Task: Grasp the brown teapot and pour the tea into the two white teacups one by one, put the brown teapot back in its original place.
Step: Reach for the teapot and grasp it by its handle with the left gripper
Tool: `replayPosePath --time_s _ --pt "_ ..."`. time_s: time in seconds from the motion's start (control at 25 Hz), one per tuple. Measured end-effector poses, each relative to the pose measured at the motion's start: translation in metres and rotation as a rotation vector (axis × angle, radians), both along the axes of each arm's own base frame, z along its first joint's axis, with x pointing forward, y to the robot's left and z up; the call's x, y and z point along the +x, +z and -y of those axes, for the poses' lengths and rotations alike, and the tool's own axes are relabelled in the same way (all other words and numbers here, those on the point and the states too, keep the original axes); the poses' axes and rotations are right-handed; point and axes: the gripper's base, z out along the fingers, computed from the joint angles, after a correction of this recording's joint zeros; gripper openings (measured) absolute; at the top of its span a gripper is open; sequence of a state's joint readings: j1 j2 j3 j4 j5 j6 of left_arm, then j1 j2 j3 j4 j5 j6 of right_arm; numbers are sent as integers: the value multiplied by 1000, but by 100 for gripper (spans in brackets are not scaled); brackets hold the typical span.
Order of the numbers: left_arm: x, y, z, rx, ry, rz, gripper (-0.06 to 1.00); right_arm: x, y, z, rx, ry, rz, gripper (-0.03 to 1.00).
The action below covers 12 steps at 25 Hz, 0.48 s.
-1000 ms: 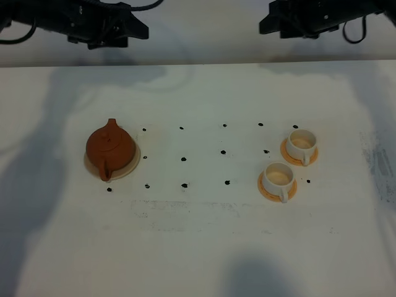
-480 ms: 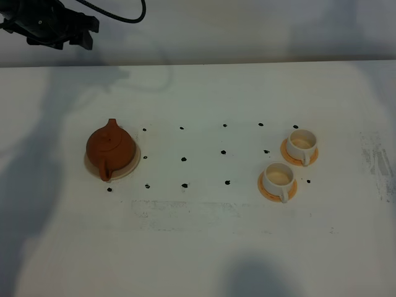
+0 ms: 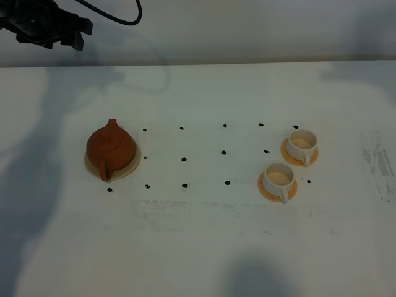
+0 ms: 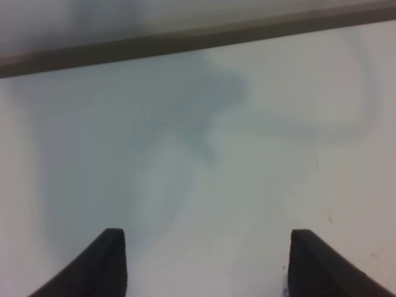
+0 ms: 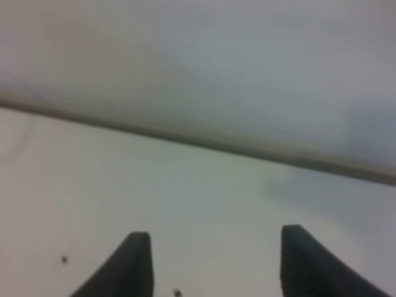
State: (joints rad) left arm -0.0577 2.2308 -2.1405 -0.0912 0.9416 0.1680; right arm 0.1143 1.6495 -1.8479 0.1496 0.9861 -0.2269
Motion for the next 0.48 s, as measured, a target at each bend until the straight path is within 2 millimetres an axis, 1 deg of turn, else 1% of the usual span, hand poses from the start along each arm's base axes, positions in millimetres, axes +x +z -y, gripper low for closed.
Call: replayPosePath --time_s 0.08,0.2,0.32,0.4,0.48 --pt "-1 -1 0 1 -3 -12 54 -25 10 4 -21 -3 18 48" --pt "-4 -2 0 3 -7 -46 54 -68 36 12 -47 -14 97 48" --pt "-7 -5 0 6 -12 -93 54 -104 57 18 -57 -22 170 48" --pt "-8 -5 0 7 -13 -105 53 -124 66 20 -58 -22 184 48" --pt "-10 0 1 7 -16 -99 53 -142 74 22 -56 -21 205 48"
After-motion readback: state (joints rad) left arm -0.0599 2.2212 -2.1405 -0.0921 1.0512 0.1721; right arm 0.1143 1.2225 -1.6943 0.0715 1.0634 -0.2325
